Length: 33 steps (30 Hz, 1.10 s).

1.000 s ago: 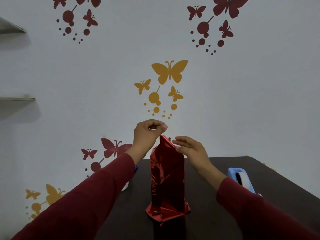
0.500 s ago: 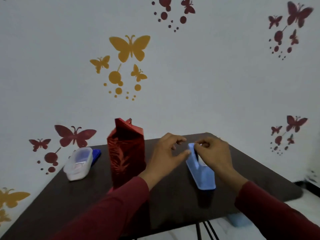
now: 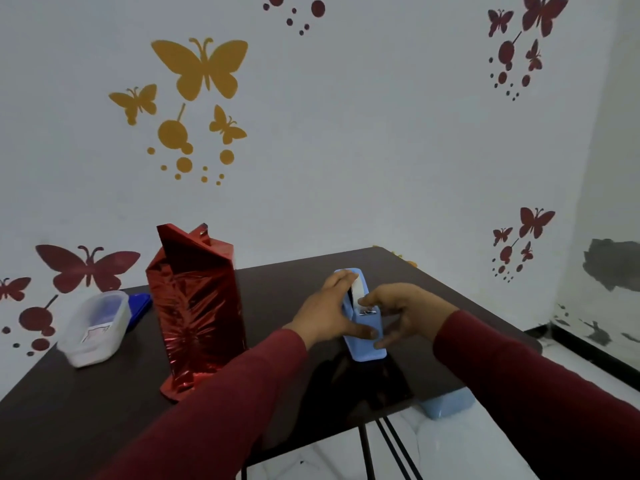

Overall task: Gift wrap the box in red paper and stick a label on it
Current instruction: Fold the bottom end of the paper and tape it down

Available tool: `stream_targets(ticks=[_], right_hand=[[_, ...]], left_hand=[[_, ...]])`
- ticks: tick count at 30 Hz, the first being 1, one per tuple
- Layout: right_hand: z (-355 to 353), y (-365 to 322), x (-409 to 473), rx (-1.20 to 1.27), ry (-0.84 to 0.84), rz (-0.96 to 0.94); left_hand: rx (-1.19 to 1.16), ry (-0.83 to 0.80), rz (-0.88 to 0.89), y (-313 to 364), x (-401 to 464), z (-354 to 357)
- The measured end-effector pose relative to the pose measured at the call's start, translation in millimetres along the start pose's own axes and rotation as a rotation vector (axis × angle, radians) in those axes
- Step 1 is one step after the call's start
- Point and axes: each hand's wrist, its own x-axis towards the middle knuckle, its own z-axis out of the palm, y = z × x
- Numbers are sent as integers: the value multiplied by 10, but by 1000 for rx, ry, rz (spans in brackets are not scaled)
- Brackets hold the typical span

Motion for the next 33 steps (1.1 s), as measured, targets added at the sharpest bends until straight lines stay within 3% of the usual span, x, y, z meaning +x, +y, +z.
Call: stream_targets(ticks=[8,14,21,25,33], right_hand=[[-40,-20,123,42,12,60],[-91,-39,117,62,-84,39],[1,-37,77,190,4,27],[14,-60,91,258,-13,-75],[211,457,66,446,264,-349]], left_hand=[[-57,86,7,0,-14,102],[-72,99,0,-29,-22,151],[-65,66,13,-16,-23,116],[-79,30,28,-20,-30,67],[-16,-34,14,-12,-55,17]])
